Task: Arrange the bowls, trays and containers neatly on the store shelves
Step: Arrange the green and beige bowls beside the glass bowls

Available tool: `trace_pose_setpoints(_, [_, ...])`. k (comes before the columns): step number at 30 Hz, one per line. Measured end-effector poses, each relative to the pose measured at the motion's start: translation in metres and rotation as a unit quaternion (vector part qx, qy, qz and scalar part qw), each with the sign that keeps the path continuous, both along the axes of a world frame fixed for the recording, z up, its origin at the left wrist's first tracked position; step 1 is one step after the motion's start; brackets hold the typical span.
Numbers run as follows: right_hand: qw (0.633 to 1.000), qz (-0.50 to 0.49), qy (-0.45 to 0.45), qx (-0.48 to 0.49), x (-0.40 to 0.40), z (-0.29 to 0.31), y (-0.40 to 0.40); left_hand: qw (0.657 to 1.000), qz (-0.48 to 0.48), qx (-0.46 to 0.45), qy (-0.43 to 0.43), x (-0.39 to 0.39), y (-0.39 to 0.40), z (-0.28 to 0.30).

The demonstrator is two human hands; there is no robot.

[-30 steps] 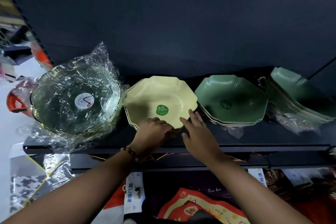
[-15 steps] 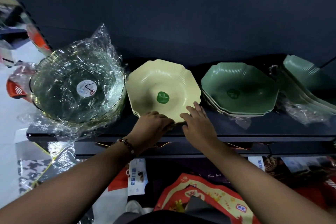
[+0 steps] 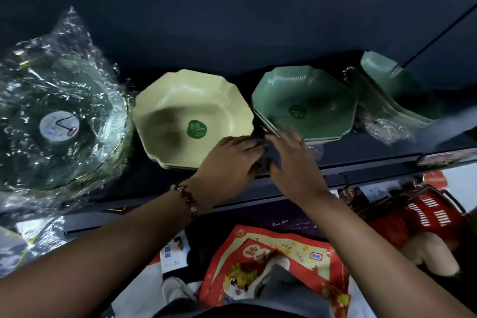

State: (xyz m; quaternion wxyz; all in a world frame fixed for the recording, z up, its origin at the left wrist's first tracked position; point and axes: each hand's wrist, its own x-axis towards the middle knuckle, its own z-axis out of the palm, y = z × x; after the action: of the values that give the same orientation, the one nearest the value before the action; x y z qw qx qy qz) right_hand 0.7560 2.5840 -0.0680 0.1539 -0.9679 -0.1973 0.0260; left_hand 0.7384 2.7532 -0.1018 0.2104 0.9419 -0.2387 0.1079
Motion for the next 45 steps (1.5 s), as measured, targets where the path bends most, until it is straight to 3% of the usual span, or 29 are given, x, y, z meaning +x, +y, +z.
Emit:
trace_pose_setpoints(8, [0.994,-0.087,-0.021,-0.065,0.039,0.000,-0.095,0.997,-0.018,0.076,0.008,0.052,-0.077,0.013])
trace_pose_setpoints(12, [0.995,-0.100,0.001,-0.028,0.046,-0.002,-0.126,0.992,0.001,0.128,0.022,0.076,-0.105,0.004])
trace_pose_setpoints(19, [0.989,-0.097,0.027,0.104,0.044,-0.008,-0.156,0.996,0.044,0.076,0.023,0.082,-0.117,0.003])
trace_pose_setpoints(22, [0.953,-0.163,0.068,0.247,0.041,-0.005,-0.160,0.996,0.067,0.021,0.046,0.080,-0.118,0.015])
trace_pose_setpoints(28, [0.820,-0.287,0.172,0.463,0.046,0.003,-0.167,0.990,0.075,-0.071,0.091,0.071,-0.115,0.034])
trace_pose_setpoints(34, [0.794,-0.297,0.175,0.501,0.051,0.017,-0.162,0.978,0.090,-0.135,0.133,0.068,-0.111,0.053])
trace_pose_setpoints(36, [0.819,-0.268,0.130,0.490,0.050,0.021,-0.158,0.977,0.089,-0.147,0.129,0.066,-0.109,0.061])
trace_pose_setpoints(40, [0.938,-0.156,0.006,0.308,0.046,0.030,-0.159,0.987,0.065,-0.122,0.087,0.055,-0.097,0.071])
trace_pose_setpoints(45, [0.989,-0.049,-0.070,0.123,0.054,0.036,-0.163,0.999,0.041,-0.024,-0.022,0.033,-0.058,0.069])
